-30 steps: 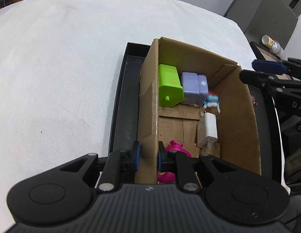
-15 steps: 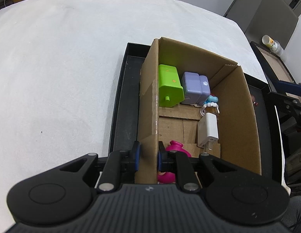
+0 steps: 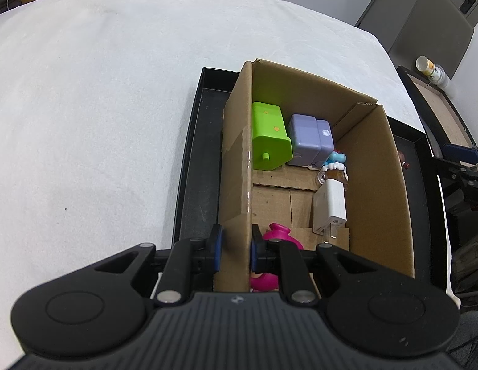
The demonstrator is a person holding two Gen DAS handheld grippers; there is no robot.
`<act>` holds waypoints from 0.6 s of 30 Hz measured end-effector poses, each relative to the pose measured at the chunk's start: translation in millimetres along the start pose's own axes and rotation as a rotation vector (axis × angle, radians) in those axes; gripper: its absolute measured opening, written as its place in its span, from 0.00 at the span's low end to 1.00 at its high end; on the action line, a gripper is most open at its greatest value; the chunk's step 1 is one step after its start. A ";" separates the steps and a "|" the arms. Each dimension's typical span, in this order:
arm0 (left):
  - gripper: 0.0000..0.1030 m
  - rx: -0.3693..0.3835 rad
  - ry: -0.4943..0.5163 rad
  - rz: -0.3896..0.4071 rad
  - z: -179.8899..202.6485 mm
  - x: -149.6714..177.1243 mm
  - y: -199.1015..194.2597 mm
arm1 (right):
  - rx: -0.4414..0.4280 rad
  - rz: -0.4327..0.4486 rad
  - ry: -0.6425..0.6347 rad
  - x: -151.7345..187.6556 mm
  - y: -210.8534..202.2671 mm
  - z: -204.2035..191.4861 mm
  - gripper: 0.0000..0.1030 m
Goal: Organize rigid objects
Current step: 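Open the right gripper and move it back over the tray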
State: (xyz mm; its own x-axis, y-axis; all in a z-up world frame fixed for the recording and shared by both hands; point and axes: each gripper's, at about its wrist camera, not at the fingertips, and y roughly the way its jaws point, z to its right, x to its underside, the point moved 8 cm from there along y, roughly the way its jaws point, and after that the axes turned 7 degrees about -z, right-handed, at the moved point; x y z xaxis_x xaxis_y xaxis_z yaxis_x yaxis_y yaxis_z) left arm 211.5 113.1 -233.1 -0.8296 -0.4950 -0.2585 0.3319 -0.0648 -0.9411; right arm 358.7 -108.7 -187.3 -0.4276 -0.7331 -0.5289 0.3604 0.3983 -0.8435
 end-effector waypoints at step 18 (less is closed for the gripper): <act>0.15 -0.003 0.001 -0.003 -1.3 0.0 2.1 | 0.033 -0.128 -0.099 19.5 60.8 18.5 0.63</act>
State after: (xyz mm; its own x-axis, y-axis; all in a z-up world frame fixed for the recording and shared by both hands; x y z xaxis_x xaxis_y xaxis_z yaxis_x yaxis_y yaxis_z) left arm 211.6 114.1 -235.4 -0.8312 -0.4936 -0.2559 0.3281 -0.0639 -0.9425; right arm 387.6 -109.0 -247.2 -0.3887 -0.8278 -0.4045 0.3360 0.2815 -0.8988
